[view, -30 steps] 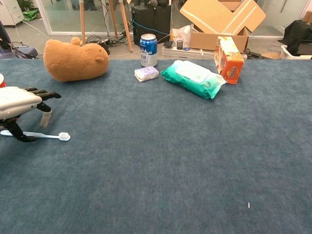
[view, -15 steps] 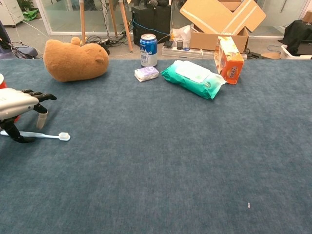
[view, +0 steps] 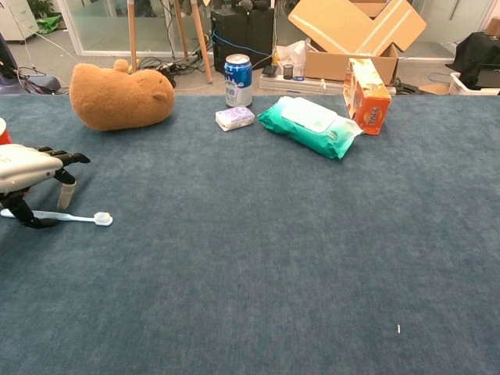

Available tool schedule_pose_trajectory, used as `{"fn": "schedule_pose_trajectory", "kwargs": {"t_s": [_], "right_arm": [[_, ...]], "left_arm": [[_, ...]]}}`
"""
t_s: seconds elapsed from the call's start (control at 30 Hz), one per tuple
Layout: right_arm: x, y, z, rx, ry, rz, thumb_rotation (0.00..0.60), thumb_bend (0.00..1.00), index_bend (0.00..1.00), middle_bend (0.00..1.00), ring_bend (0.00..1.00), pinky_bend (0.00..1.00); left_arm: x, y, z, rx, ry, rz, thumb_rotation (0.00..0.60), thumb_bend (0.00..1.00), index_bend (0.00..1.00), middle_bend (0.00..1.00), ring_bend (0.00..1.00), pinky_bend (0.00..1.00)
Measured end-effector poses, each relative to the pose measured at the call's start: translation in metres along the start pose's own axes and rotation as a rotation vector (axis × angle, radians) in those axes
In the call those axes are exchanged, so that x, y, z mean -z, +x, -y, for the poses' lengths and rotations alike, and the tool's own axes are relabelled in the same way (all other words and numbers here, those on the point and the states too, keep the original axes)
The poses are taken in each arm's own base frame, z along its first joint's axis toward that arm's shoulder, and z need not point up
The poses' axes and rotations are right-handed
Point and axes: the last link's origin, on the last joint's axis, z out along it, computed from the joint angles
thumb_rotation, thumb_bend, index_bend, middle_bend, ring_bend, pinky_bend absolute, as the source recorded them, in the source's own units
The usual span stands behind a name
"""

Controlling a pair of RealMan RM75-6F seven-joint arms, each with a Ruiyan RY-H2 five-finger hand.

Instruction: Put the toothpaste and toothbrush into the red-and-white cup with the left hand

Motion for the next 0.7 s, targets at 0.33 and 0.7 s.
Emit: {"fn": "schedule_pose_trajectory", "kwargs": {"t_s": [0.33,0.7], "right_arm": [[-0.0004,-0.0008,0.0006,-0.001,0.002,0.003,0.6,0.0,0.0,0.0,0.0,0.32],[-0.0004,-0.0012,0.0002,-0.002,0.003,0.003,0.6,0.0,0.0,0.0,0.0,0.32]], "left_arm": [[-0.0008,-0.0014,-0.0001,-0.004,0.004,0.005,0.6,0.28,0.51,0.0,0.0,0.0],[-0.0016,-0.0021,0.0003,-0.01,0.01,0.011,0.6,0.32,0.51,0.0,0.0,0.0]]}}
